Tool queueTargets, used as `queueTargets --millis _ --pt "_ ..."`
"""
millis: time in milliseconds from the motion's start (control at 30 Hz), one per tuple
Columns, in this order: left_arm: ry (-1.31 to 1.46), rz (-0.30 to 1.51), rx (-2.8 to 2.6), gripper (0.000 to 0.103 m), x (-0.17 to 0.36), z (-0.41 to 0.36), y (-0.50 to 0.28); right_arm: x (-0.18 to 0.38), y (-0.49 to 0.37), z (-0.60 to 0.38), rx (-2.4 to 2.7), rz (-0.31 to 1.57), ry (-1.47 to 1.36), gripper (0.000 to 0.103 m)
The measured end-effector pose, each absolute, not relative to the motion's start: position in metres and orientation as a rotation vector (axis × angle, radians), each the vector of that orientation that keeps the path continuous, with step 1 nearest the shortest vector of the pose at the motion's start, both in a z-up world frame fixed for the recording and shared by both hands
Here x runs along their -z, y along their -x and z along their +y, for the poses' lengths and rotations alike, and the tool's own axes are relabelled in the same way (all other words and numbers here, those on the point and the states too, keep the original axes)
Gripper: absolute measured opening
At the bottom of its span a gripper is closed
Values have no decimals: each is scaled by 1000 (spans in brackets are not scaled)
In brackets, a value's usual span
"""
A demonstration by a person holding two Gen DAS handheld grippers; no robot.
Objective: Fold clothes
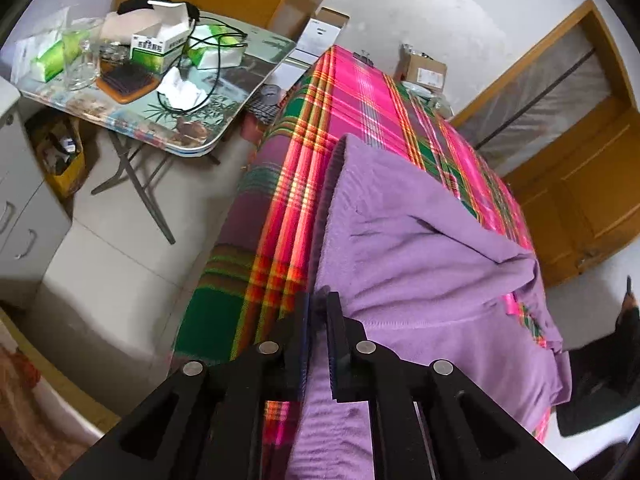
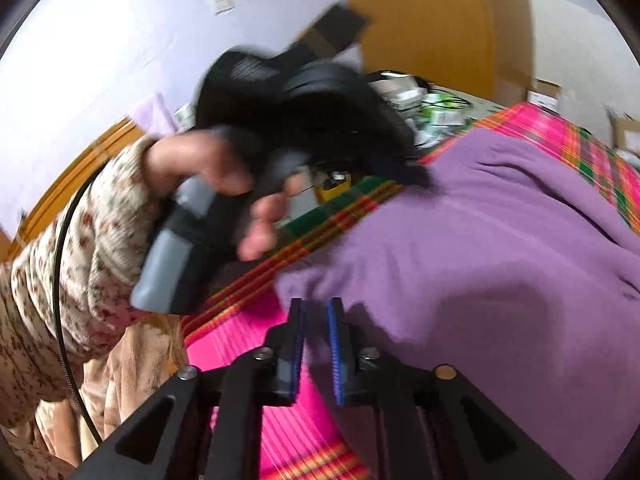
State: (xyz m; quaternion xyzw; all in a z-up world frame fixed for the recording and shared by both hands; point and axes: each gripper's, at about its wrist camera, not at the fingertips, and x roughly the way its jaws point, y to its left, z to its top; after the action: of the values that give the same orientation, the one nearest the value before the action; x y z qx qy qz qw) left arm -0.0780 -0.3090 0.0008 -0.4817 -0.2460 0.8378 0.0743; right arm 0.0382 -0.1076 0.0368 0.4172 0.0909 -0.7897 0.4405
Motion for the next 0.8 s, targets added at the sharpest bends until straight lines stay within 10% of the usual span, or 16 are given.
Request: queueTargets --millis 267,433,800 --pt "1436 -864 -2598 23 -11 -325 11 -41 -45 8 2226 86 -1073 14" --pt "1416 -997 -2568 36 -8 -321 -40 -35 -58 86 2395 -25 -1113 33" --pt "1405 -1314 -2486 43 11 -302 -80 -11 -103 92 2379 234 -1045 46"
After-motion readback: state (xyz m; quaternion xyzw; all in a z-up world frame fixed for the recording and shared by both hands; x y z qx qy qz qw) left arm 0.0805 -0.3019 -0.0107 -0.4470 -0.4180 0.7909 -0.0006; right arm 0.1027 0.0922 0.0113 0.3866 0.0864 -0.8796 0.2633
